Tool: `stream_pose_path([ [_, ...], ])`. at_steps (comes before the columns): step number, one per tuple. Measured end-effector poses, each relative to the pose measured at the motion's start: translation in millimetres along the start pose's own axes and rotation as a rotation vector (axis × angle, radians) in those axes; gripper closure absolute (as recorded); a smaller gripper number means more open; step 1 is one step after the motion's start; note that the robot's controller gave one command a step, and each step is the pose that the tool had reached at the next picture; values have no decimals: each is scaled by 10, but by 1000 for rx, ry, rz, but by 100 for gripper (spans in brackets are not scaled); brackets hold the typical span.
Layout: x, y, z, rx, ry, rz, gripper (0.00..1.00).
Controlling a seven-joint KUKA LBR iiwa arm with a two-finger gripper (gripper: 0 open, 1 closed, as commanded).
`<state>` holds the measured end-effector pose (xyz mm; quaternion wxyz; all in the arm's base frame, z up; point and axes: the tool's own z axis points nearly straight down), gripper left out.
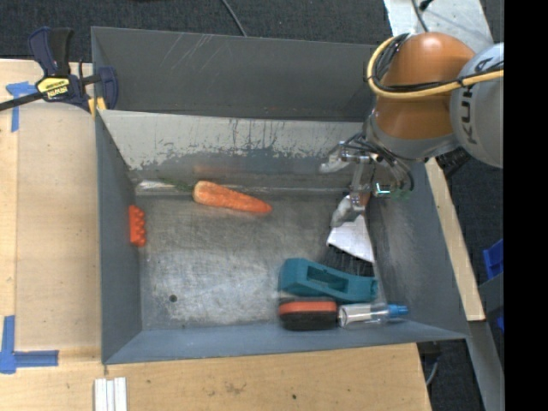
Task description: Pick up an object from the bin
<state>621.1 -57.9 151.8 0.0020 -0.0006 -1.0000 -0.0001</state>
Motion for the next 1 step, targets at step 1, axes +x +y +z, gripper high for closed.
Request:
stream_pose_path([
  [1,-18,0,-42,1,-7,-1,0],
])
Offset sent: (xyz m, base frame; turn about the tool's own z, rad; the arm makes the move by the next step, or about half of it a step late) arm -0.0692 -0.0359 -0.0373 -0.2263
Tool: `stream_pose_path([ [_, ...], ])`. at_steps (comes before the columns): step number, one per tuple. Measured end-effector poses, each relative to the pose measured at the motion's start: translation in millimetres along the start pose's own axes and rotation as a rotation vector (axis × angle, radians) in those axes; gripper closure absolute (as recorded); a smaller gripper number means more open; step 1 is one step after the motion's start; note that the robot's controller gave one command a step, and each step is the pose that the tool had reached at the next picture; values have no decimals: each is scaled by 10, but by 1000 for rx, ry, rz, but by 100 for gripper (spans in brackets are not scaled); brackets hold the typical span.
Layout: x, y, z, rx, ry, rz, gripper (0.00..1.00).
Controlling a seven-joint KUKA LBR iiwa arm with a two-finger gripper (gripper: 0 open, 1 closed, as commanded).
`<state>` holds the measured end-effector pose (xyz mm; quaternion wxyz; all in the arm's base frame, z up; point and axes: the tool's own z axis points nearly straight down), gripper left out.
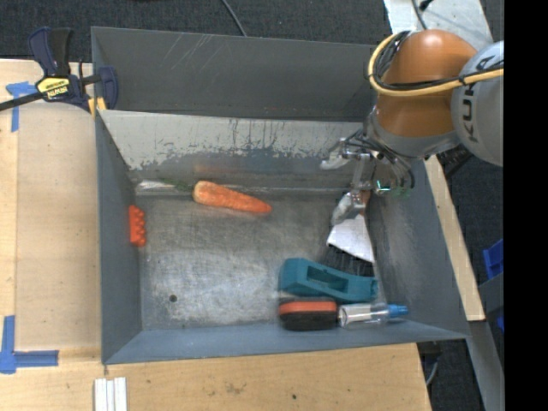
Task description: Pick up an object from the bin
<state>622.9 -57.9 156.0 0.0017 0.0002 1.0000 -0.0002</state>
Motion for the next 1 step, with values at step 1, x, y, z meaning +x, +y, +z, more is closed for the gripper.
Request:
stream_pose_path([
  [1,169,-69,90,0,-6,-69,0],
])
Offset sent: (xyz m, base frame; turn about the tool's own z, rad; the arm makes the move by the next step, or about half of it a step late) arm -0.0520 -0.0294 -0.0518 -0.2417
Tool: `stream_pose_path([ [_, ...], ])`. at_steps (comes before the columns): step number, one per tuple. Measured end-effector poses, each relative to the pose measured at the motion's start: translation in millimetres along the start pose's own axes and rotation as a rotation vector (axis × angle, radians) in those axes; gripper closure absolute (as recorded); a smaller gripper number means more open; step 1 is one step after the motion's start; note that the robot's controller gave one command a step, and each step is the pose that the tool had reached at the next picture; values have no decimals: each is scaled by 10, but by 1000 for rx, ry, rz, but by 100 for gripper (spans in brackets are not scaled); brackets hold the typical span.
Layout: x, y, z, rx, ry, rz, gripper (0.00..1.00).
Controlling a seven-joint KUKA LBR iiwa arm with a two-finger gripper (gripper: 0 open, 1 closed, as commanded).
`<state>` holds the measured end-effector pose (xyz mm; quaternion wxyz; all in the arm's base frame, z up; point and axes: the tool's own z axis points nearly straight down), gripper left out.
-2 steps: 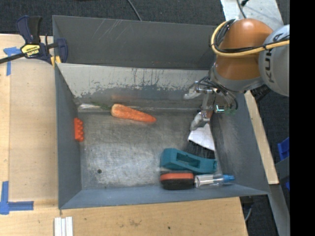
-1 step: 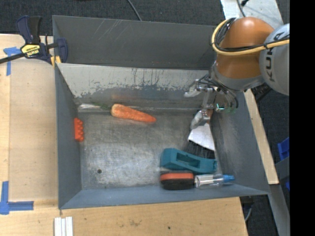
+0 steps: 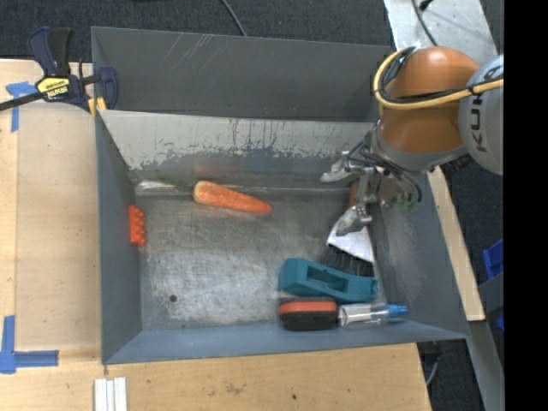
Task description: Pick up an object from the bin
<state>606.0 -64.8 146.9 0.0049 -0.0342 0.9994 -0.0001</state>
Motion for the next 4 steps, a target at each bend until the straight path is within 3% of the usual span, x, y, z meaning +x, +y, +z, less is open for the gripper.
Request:
stream_pose_path([
  [1,330,-183,375,0,6,-170,0],
  [2,453,-433,610,-1,6,-214,0],
  [3,299,-561,690,-10,27,-277,0],
  [4,98,-473,689,-8,71,-378,0],
])
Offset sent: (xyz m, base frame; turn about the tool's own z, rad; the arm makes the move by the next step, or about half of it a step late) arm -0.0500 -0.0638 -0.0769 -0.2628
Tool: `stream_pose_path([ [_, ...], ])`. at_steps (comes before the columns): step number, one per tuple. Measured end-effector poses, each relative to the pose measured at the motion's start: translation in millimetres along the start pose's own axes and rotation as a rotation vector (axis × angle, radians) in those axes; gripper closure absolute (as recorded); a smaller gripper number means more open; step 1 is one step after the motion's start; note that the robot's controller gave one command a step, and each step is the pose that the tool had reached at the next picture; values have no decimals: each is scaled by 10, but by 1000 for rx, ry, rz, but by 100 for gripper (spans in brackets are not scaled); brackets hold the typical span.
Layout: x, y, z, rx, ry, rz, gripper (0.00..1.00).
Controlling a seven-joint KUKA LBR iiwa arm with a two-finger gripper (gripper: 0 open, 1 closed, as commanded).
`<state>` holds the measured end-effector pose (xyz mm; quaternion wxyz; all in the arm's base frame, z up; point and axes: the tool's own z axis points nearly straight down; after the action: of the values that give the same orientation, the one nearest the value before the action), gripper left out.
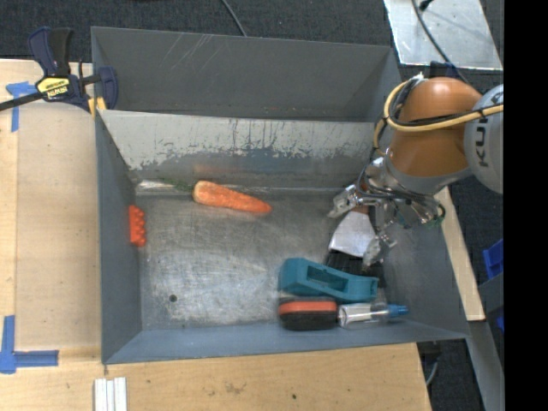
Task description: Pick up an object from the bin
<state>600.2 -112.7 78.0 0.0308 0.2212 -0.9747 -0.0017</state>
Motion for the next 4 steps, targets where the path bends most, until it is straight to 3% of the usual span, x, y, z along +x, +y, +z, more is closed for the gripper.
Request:
stream_pose_path([
  [1,-34,-187,47,-74,-1,-238,100],
  [2,-35,-187,47,-74,-1,-238,100],
  [3,51,138,14,12,-31,-236,100],
  [4,-6,191,-335,-7,-23,-242,100],
])
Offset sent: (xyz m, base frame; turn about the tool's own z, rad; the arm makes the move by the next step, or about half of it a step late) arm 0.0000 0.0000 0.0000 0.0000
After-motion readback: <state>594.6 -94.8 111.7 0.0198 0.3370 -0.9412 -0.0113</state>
